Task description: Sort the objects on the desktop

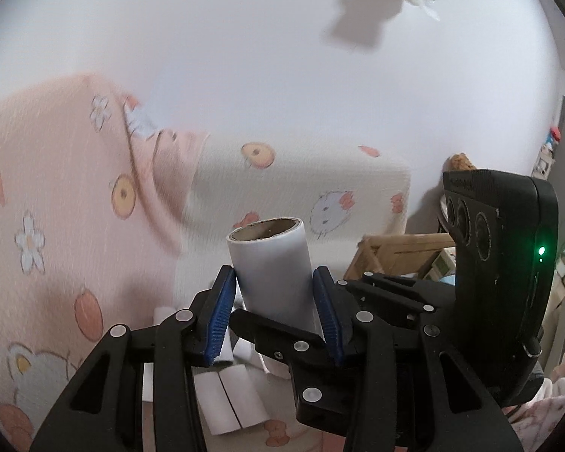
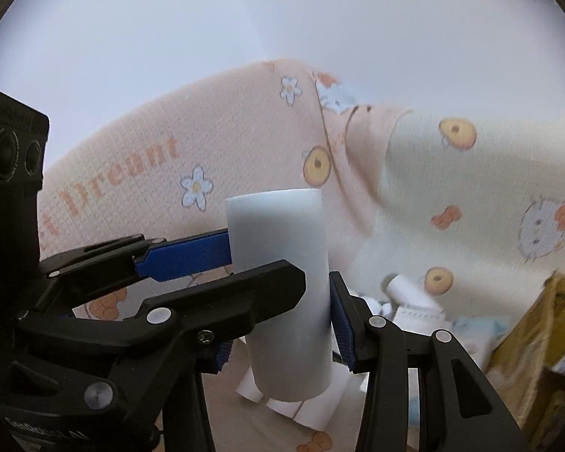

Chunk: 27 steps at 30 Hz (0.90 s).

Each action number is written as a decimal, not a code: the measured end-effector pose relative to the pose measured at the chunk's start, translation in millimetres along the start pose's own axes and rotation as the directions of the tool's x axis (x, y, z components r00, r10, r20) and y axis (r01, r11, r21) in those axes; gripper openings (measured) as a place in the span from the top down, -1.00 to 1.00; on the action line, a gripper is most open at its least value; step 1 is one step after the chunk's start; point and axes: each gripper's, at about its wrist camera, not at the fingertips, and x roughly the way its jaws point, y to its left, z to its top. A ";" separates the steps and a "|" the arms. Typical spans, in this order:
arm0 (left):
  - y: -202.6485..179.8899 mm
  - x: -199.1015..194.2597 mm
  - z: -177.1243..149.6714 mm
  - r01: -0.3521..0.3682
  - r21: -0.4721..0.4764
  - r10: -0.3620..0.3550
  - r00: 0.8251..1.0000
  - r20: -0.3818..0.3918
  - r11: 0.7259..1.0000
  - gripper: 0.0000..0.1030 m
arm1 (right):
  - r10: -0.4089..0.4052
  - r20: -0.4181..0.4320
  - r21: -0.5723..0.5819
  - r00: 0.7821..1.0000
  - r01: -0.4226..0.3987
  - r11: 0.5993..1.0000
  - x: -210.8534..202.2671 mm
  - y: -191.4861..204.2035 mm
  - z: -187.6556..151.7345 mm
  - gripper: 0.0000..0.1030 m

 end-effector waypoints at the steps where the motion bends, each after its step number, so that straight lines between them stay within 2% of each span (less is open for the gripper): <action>1: -4.9 -1.8 3.3 0.003 0.013 -0.003 1.000 0.003 1.000 0.10 | -0.011 0.004 -0.009 1.000 0.011 1.000 -6.8 0.3 2.6 0.20; 6: -34.1 -4.5 14.9 -0.003 0.090 0.003 1.000 0.003 0.996 0.10 | -0.023 0.025 -0.019 0.999 0.023 1.000 -31.3 -9.9 3.7 0.20; 9: -49.5 -2.1 22.9 0.017 0.106 -0.016 1.000 -0.002 0.994 0.10 | 0.004 0.050 0.013 0.999 -0.004 1.000 -46.6 -24.2 5.0 0.15; 13: -63.6 7.0 30.9 0.060 0.092 -0.059 0.998 -0.020 0.994 0.10 | -0.003 0.060 0.048 0.998 0.000 0.999 -68.2 -47.7 3.7 0.13; 17: -75.3 23.7 37.1 0.137 0.047 -0.134 0.989 -0.061 0.989 0.10 | -0.035 0.052 0.055 0.998 0.032 0.998 -82.6 -67.3 -1.1 0.12; 20: -86.2 33.1 39.9 0.165 0.050 -0.161 0.984 -0.071 0.985 0.11 | -0.062 0.040 0.067 0.997 0.060 0.996 -92.3 -82.6 -7.5 0.12; 24: -104.9 41.1 39.6 0.163 0.090 -0.156 0.985 -0.077 0.983 0.11 | -0.090 0.018 0.070 0.996 0.088 0.994 -104.1 -99.3 -19.9 0.12; 27: -116.4 48.6 40.3 0.205 0.082 -0.196 0.975 -0.106 0.975 0.11 | -0.097 0.006 0.081 0.995 0.096 0.992 -110.9 -110.7 -27.9 0.12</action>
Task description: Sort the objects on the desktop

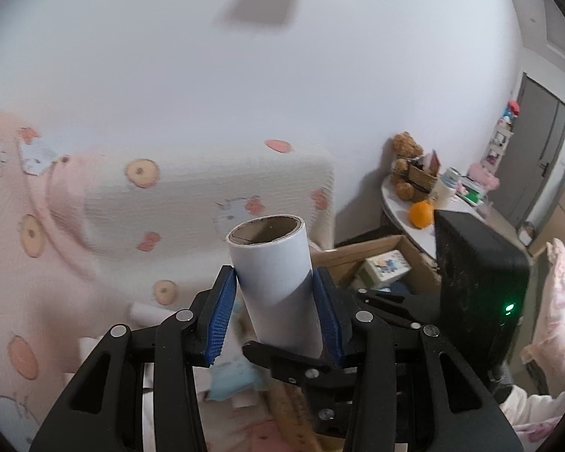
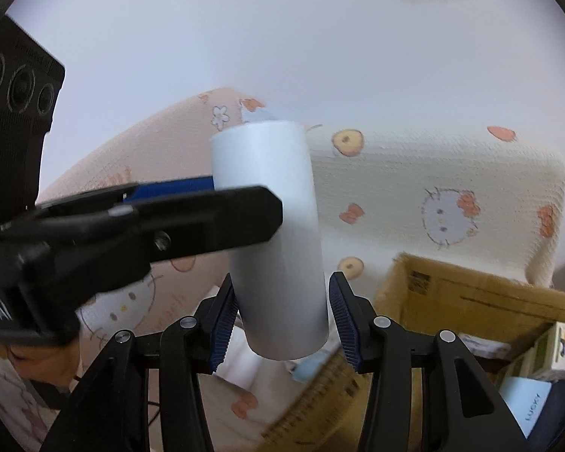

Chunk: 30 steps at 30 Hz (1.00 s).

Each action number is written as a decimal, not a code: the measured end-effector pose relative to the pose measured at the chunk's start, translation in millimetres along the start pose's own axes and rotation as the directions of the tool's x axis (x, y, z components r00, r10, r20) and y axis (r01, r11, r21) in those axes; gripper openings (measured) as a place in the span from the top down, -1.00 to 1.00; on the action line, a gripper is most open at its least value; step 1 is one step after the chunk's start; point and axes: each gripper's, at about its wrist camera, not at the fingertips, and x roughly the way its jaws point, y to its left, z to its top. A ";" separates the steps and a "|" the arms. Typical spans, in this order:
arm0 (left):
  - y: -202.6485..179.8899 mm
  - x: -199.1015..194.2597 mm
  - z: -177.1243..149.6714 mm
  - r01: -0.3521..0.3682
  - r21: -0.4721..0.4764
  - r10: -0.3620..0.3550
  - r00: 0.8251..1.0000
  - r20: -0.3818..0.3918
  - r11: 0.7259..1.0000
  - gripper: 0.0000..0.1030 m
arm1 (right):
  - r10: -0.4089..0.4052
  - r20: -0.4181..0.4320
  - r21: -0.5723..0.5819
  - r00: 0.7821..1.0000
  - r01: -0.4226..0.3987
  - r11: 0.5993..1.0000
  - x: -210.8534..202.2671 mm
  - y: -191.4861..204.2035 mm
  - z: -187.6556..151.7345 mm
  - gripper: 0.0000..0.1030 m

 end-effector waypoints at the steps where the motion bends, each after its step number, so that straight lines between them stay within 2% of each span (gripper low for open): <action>1: -4.4 4.5 0.9 0.007 0.001 -0.007 1.000 -0.006 1.000 0.11 | -0.009 0.005 0.004 1.000 0.009 1.000 -3.3 -5.1 -3.2 0.13; 6: -13.7 18.0 5.5 0.027 -0.027 -0.027 1.000 -0.008 0.999 0.11 | -0.038 0.038 0.011 0.999 0.037 0.999 -19.9 -17.9 -9.5 0.20; 8: -11.6 26.3 8.2 0.082 -0.083 -0.084 0.996 -0.017 0.993 0.12 | -0.029 0.042 0.042 0.999 0.027 0.999 -25.5 -28.1 -11.4 0.21; 11: -10.6 43.1 9.0 0.161 -0.158 -0.175 0.982 -0.076 0.974 0.12 | -0.041 0.051 0.091 0.998 0.036 0.995 -34.2 -43.1 -13.1 0.22; 15: -19.4 60.6 6.7 0.136 -0.154 -0.155 0.980 -0.121 0.979 0.12 | -0.054 0.050 0.112 0.997 0.048 0.993 -41.3 -54.6 -15.3 0.22; 21: -35.1 81.1 3.4 0.126 -0.127 -0.147 0.973 -0.179 0.984 0.10 | -0.091 -0.007 0.159 0.996 0.091 0.983 -39.1 -70.3 -23.5 0.22; 30: -43.2 126.0 3.3 0.154 -0.199 -0.206 0.938 -0.278 0.968 0.07 | -0.157 -0.086 0.203 0.984 0.171 0.964 -43.8 -96.1 -34.9 0.22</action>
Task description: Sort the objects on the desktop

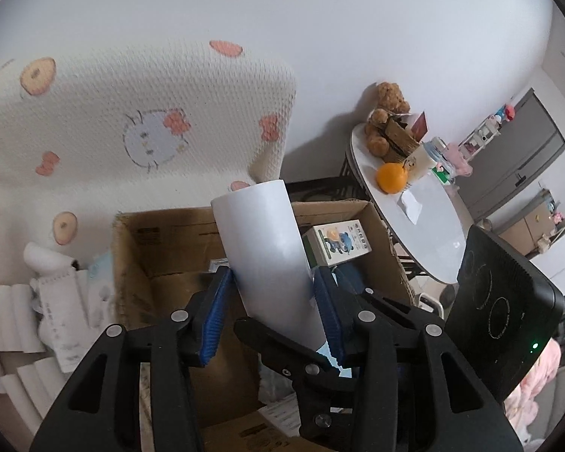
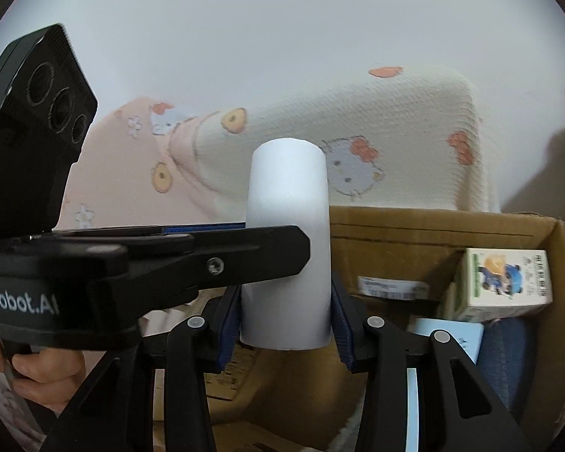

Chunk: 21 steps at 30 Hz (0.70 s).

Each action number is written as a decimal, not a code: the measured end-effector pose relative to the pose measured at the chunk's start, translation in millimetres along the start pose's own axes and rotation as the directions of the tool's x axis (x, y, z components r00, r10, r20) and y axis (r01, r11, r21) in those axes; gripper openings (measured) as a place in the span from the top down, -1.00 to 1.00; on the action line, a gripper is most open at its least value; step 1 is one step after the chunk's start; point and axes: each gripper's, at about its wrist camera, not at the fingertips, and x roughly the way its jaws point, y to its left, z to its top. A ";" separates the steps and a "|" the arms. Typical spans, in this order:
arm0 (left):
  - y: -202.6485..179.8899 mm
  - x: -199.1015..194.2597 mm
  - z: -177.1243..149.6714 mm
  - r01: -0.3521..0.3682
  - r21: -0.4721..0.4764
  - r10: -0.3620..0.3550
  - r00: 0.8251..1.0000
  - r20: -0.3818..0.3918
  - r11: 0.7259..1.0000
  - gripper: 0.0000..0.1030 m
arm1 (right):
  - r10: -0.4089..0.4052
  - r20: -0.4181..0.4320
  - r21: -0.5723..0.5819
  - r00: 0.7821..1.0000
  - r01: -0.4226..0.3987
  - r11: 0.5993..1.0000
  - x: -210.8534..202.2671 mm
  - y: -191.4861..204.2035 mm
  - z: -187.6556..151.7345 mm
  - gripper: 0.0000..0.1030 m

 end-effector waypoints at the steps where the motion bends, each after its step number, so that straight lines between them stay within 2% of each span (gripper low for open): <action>1: -0.5 5.0 0.1 0.000 -0.001 0.000 1.000 -0.006 1.000 0.06 | 0.000 -0.014 0.020 1.000 0.001 1.000 0.5 -4.5 -0.9 0.22; 11: 4.8 41.4 4.1 -0.017 -0.044 0.013 0.996 -0.085 0.999 0.08 | 0.018 -0.137 0.086 0.990 -0.006 0.996 27.8 -36.6 6.8 0.22; 17: -0.8 64.7 6.8 -0.044 -0.028 0.040 0.987 -0.153 0.999 0.10 | 0.035 -0.209 0.098 0.977 -0.014 0.995 39.9 -55.3 7.7 0.22; 21: -4.1 69.5 6.4 -0.038 -0.015 0.035 0.986 -0.163 0.999 0.12 | 0.073 -0.234 0.126 0.969 -0.045 0.991 40.6 -66.4 5.2 0.22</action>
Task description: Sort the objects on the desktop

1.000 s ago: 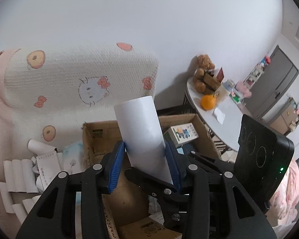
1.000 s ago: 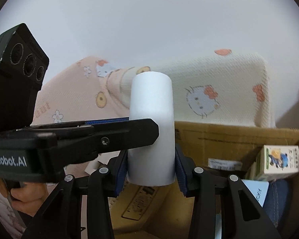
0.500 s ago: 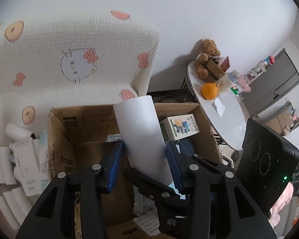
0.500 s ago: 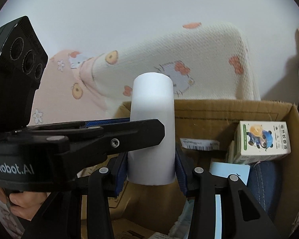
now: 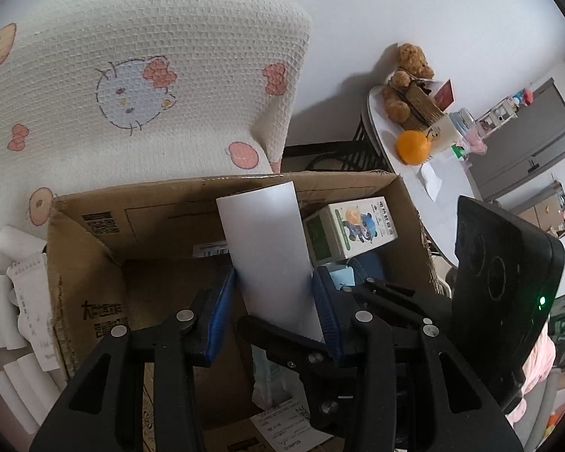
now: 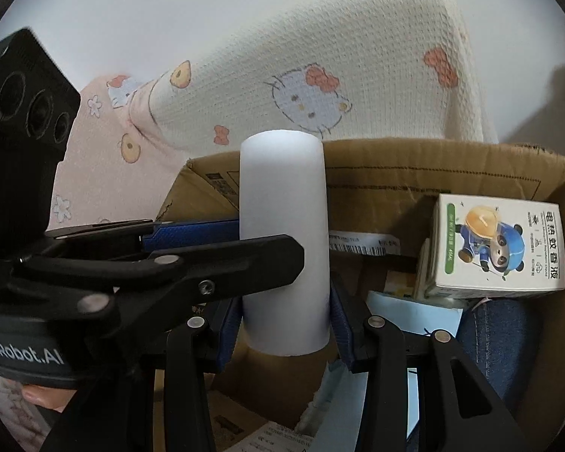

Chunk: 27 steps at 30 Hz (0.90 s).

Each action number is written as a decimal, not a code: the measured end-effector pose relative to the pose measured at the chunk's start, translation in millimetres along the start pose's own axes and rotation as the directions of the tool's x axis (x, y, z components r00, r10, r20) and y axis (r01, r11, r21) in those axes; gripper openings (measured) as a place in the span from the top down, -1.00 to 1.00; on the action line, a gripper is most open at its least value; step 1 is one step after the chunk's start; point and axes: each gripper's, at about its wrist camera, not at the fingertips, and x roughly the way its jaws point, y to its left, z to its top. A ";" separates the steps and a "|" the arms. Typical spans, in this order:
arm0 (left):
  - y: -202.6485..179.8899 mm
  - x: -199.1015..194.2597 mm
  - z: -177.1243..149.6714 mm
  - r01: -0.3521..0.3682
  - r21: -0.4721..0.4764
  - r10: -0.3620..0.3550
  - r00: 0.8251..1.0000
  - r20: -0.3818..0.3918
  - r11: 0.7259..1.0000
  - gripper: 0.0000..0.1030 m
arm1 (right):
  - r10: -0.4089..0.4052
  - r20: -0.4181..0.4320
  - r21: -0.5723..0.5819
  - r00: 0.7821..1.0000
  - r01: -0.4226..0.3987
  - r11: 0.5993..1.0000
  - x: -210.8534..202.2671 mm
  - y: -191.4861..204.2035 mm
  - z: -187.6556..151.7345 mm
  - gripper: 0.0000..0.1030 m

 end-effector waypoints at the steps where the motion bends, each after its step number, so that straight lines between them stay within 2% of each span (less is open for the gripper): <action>1: -0.4 0.7 -0.3 -0.002 0.001 0.002 1.000 -0.003 1.000 0.12 | 0.008 -0.009 0.005 1.000 -0.008 1.000 0.6 -1.7 0.2 0.22; 5: 0.6 4.4 -4.1 -0.028 0.008 0.028 0.999 -0.015 1.000 0.14 | 0.044 -0.045 0.020 0.998 -0.043 0.999 3.0 -4.8 -0.5 0.22; 13: 6.2 17.8 -8.7 -0.023 -0.008 0.022 0.997 -0.072 1.000 0.14 | -0.014 -0.115 -0.042 0.993 0.009 0.999 8.9 5.1 -4.7 0.22; 19: -3.8 22.0 -9.3 -0.027 0.022 0.029 0.996 -0.084 0.999 0.14 | -0.018 -0.127 -0.038 0.992 0.014 0.999 9.2 5.8 -6.6 0.22; 21: -7.3 22.6 -10.1 -0.051 0.036 0.054 0.994 -0.091 0.998 0.14 | -0.005 -0.136 -0.025 0.991 0.001 1.000 11.3 7.6 -5.4 0.22; 23: -9.7 25.1 -11.2 -0.104 0.059 0.109 0.990 -0.089 0.993 0.14 | 0.025 -0.139 -0.008 0.990 -0.027 1.000 9.9 7.3 -6.0 0.22; 27: 2.1 36.5 -11.8 -0.129 0.024 0.131 0.982 -0.137 0.991 0.15 | -0.007 -0.131 -0.033 0.991 0.003 0.999 2.7 10.9 -8.4 0.21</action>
